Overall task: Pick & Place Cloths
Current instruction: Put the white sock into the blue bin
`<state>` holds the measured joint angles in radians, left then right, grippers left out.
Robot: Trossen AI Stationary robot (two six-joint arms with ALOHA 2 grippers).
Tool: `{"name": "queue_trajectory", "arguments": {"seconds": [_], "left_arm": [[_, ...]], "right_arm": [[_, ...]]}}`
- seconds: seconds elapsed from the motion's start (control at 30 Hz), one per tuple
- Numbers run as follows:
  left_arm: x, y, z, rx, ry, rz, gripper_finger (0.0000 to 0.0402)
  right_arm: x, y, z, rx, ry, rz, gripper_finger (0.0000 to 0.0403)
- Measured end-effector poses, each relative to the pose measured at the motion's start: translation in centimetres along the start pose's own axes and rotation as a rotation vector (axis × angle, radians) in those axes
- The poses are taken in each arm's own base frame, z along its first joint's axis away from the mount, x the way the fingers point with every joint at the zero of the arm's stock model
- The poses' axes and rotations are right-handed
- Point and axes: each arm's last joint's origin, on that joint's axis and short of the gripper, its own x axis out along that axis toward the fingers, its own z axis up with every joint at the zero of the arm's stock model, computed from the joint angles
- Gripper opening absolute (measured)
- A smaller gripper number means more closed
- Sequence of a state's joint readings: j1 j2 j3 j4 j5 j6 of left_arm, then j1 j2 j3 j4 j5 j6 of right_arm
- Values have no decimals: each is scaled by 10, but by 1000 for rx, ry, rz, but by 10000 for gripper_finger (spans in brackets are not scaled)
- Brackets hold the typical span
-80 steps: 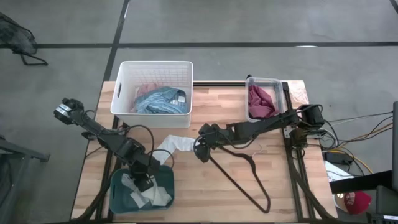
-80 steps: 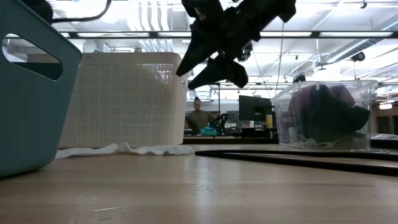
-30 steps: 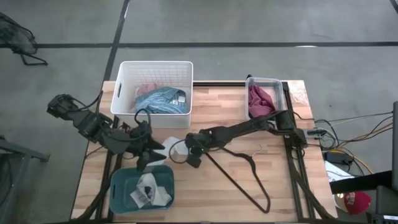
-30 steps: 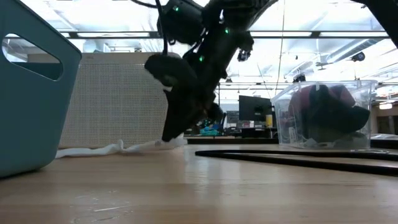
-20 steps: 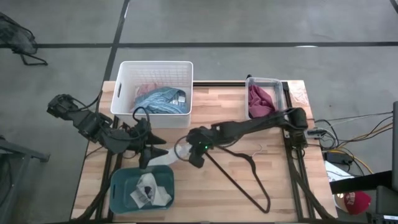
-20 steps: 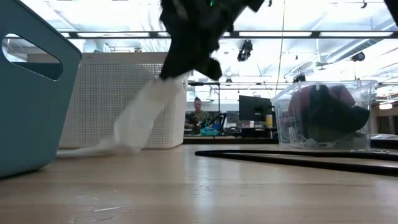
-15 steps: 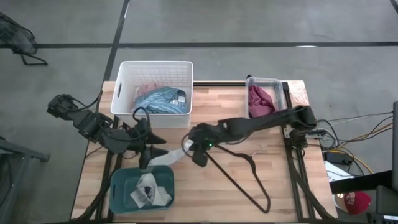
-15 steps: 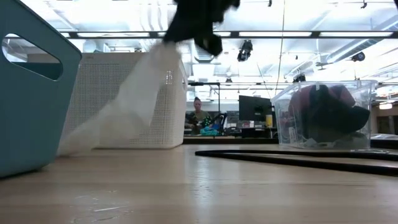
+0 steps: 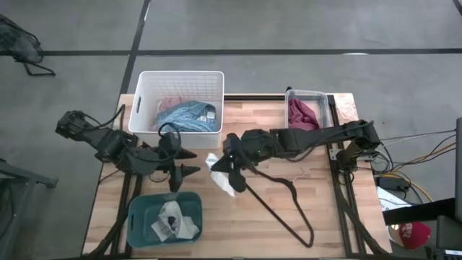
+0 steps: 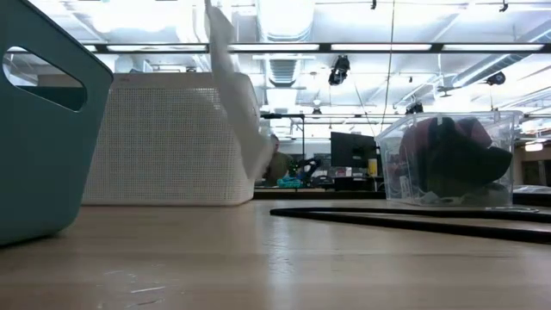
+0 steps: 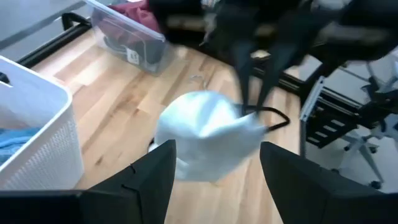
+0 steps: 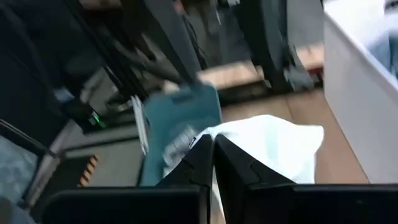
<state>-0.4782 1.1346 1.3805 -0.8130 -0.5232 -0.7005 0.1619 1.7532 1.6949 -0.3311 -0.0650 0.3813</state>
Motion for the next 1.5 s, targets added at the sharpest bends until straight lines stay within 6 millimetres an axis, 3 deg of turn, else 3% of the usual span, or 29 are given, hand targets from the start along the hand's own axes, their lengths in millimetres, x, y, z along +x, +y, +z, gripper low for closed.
{"name": "queue_trajectory", "arguments": {"seconds": [0.3,0.47,0.7,1.0,1.3,1.5], "left_arm": [[15,-6,-1,35,3,11,238],[21,-12,3,44,-41,-18,237],[24,-11,6,32,-57,-5,186],[25,-12,10,68,-87,-26,19],[18,-13,10,29,-5,-166,6],[3,-10,2,-113,256,-387,10]], "right_arm": [[-20,18,41,-71,-141,76,8],[-26,22,52,-100,-184,86,8],[-24,22,51,-84,-183,101,8],[-22,23,51,-64,-200,146,8],[-22,22,48,-60,-174,134,12],[-19,14,35,-35,-62,-7,53]]}}
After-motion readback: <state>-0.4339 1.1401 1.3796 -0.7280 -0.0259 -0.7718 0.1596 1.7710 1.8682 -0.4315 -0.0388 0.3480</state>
